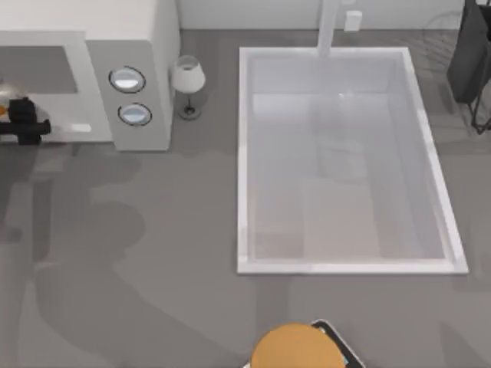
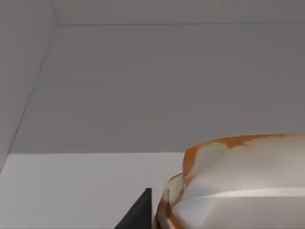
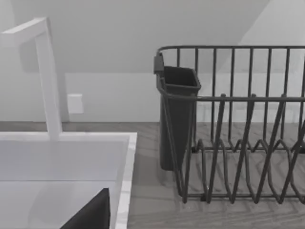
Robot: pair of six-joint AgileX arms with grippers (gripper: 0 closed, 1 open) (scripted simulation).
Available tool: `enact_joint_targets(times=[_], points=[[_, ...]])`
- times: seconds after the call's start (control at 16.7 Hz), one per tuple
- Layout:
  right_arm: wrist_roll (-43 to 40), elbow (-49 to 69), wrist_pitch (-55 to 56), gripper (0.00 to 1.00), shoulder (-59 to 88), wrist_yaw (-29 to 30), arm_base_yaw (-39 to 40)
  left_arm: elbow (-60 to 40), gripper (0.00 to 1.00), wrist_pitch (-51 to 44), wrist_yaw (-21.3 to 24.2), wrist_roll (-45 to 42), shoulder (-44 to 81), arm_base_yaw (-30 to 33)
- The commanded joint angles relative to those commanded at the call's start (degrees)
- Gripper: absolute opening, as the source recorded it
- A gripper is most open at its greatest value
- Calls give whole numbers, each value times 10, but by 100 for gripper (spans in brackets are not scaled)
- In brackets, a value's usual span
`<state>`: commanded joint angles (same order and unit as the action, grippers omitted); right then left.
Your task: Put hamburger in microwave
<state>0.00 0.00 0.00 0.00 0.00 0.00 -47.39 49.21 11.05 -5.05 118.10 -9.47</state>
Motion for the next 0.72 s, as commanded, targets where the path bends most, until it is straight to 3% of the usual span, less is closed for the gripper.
enact_joint_targets(times=[0.72], points=[[0, 0, 0, 100, 0, 0, 0, -46, 0, 14, -4, 21, 23, 16]])
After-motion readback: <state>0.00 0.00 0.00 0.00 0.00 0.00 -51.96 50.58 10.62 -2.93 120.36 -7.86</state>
